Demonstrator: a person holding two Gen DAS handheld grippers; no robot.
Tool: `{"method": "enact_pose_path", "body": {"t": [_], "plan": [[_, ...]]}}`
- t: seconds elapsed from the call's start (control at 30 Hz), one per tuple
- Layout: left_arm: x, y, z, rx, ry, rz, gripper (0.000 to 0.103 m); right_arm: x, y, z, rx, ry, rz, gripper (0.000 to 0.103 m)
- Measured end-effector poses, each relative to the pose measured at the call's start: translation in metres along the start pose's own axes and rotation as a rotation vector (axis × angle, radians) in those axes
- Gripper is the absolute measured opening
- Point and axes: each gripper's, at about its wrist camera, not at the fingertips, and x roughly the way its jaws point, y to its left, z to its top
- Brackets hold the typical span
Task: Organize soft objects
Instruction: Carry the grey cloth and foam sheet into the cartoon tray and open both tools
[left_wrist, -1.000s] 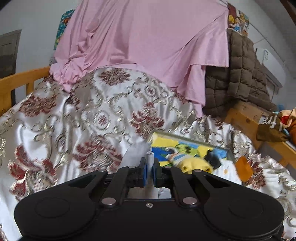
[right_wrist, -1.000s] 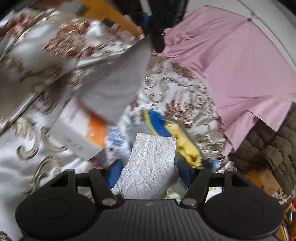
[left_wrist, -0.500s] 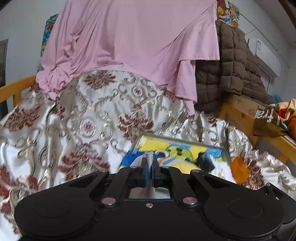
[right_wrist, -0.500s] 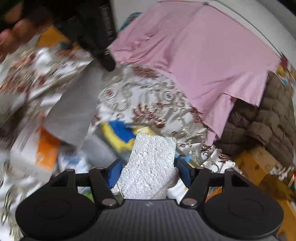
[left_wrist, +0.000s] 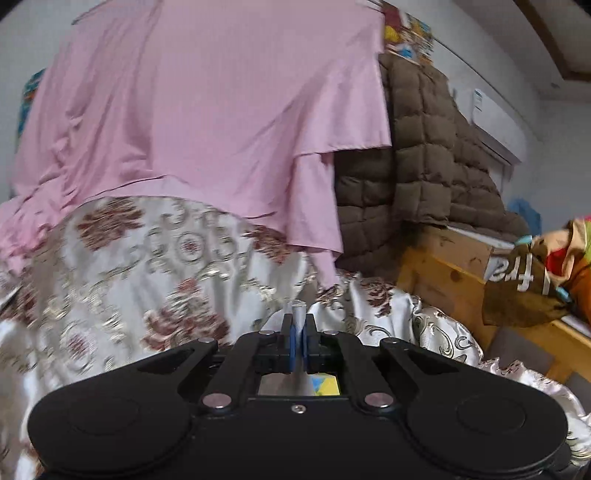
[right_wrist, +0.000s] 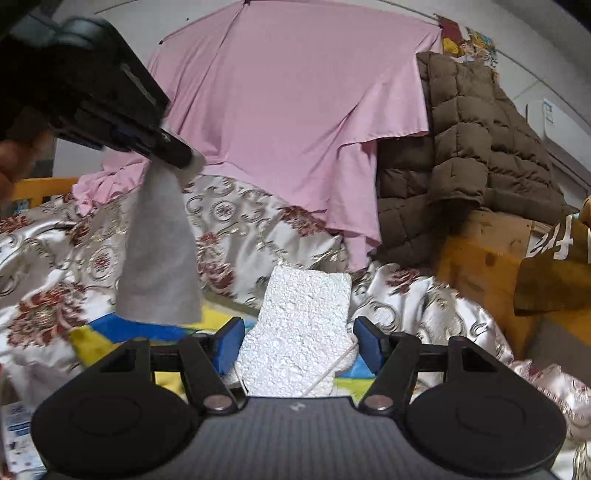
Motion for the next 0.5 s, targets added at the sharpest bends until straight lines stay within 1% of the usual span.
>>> {"method": "enact_pose_path", "body": {"t": [0.07, 0.2, 0.27, 0.33, 0.5], "plan": [[0.019, -0.009, -0.002, 0.033, 0.005, -0.019, 0.003, 0.004, -0.008, 0.0, 0.025, -0.003, 0.008, 0.069], [0.055, -0.022, -0.019, 0.073, 0.066, -0.015, 0.003, 0.013, -0.008, -0.006, 0.006, 0.002, 0.008, 0.069], [0.067, -0.022, -0.029, 0.059, 0.099, -0.005, 0.003, 0.018, -0.007, -0.008, 0.011, 0.005, 0.024, 0.069], [0.077, -0.017, -0.04, 0.022, 0.13, 0.011, 0.003, 0.022, -0.003, -0.01, 0.01, 0.017, 0.037, 0.069], [0.09, -0.001, -0.065, -0.018, 0.201, 0.07, 0.004, 0.034, 0.006, -0.019, -0.008, 0.065, 0.066, 0.07]]}}
